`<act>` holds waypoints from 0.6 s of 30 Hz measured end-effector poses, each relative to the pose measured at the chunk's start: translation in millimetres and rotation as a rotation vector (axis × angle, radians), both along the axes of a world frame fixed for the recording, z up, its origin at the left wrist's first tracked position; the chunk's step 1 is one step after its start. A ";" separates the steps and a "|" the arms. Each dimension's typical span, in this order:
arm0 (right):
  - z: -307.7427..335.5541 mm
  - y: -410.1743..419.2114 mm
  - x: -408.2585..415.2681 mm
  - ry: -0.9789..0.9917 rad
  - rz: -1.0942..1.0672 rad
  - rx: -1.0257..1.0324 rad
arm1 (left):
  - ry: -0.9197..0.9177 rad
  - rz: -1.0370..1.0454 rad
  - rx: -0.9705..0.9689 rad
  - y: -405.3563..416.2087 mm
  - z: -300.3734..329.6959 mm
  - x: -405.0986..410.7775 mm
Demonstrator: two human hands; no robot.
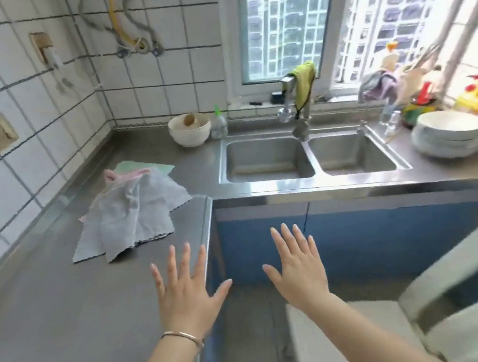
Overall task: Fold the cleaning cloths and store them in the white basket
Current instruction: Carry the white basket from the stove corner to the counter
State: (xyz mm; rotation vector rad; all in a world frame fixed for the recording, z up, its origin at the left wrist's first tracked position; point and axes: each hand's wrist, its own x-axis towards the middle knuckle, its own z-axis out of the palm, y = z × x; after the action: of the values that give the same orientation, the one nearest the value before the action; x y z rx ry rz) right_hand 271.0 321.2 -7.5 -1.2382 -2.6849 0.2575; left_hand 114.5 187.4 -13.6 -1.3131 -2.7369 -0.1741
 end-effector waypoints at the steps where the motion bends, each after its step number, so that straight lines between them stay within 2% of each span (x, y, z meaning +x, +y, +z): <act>1: 2.6 10.8 28.9 -0.007 -0.071 0.013 | -0.004 -0.068 -0.002 19.1 1.1 20.1; 6: 13.8 39.1 187.7 -0.042 -0.386 0.047 | 0.038 -0.357 -0.036 93.3 9.7 143.1; 10: 35.7 44.6 313.1 0.068 -0.612 0.092 | 0.077 -0.491 -0.022 131.8 16.5 245.1; 14: 55.3 51.5 440.2 0.059 -0.734 0.122 | 0.092 -0.606 0.040 164.2 26.2 354.1; 18: 68.3 60.6 551.9 0.074 -0.831 0.139 | 0.003 -0.684 0.137 203.2 48.8 475.1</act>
State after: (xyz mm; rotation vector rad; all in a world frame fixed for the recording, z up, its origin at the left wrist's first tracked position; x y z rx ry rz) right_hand 822.9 381.8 60.9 -2.0785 -1.8623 -0.0057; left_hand 589.6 390.5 35.2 -2.1307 -2.1091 -0.3951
